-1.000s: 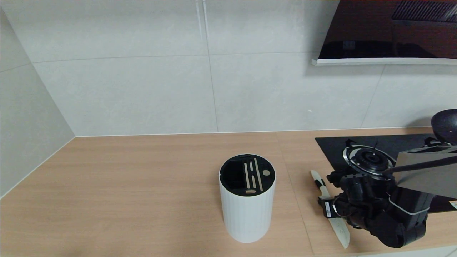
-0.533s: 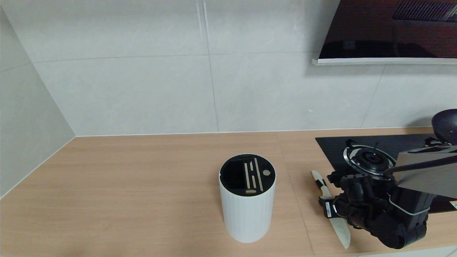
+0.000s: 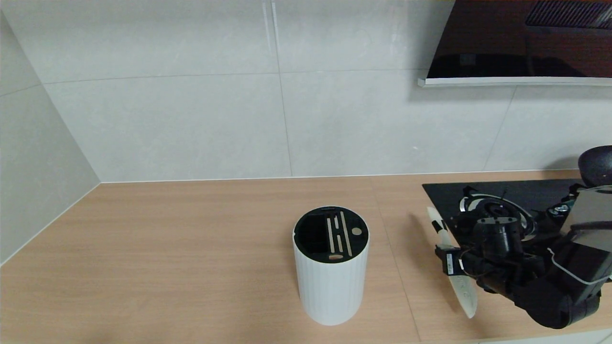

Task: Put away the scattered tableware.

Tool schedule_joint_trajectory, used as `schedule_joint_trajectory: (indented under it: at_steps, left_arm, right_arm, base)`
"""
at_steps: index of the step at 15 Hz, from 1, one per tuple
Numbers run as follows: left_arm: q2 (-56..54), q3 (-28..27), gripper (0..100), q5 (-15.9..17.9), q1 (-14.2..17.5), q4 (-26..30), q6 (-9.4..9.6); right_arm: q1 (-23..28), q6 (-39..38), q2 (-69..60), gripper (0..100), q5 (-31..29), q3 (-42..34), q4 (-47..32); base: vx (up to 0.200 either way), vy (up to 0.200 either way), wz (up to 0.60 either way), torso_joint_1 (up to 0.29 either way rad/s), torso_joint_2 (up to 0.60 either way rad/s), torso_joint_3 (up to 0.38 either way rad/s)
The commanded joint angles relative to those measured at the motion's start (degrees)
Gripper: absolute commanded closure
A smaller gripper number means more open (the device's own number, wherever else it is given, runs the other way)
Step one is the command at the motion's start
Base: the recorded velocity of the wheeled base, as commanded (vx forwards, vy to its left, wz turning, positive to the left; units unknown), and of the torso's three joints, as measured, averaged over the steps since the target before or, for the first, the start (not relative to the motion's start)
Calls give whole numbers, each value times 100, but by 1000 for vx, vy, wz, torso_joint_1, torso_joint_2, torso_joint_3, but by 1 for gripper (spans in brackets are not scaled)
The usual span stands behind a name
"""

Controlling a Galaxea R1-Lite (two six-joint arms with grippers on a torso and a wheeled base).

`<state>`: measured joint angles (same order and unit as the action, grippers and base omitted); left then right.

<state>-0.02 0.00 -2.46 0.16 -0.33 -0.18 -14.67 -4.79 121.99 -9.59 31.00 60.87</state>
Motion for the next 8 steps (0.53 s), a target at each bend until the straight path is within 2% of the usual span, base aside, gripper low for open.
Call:
schedule_joint_trajectory:
  at_steps: [1, 4, 5, 8]
  left_arm:
    - [2, 0, 0, 0, 2, -2, -8]
    - [2, 0, 0, 0, 2, -29, 9]
    - [11, -185, 0, 35, 2, 7, 53]
    - [1338, -1951, 0, 325, -25, 710, 106]
  right_arm:
    - [-10, 13, -642, 100, 1, -77, 13]
    - [-10, 57, -1301, 100, 72, 108, -5]
    - [-10, 145, -1459, 100, 116, 319, -31]
    - [-63, 681, -1494, 100, 221, 1084, -75]
  base:
    - [0, 0, 0, 0, 0, 0]
    - [0, 0, 0, 0, 0, 0]
    - [0, 0, 0, 0, 0, 0]
    - [0, 0, 0, 0, 0, 0]
